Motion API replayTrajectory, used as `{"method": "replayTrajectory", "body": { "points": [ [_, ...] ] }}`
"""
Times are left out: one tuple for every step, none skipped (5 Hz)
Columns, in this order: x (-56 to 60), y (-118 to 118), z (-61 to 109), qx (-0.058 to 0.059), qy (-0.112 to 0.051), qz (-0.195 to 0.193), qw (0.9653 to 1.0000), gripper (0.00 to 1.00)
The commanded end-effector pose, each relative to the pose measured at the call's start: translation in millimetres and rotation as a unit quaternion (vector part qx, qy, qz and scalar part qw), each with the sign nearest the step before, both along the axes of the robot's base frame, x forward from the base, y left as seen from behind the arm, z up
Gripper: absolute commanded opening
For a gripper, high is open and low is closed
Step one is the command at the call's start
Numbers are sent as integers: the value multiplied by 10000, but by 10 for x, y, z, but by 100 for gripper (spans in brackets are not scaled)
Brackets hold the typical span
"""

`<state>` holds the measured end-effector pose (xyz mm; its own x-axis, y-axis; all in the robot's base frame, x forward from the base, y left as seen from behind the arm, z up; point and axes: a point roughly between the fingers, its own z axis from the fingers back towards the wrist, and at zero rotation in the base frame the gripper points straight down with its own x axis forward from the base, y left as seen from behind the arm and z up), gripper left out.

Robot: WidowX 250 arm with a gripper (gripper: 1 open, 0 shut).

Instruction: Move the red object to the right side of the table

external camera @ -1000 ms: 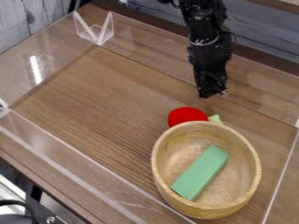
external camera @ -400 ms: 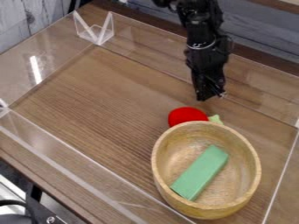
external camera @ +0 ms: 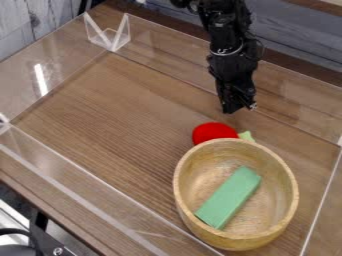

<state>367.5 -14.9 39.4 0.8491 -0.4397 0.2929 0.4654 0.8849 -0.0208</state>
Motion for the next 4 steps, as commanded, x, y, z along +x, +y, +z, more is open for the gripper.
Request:
{"method": "replayTrajectory", "body": {
  "points": [
    [62, 28, 276, 6, -447, 73, 9990, 0],
    [67, 14, 225, -10, -423, 70, 9991, 0],
    [57, 1, 182, -28, -406, 70, 9991, 0],
    [59, -12, 146, -47, -403, 68, 9992, 0]
  ]
}}
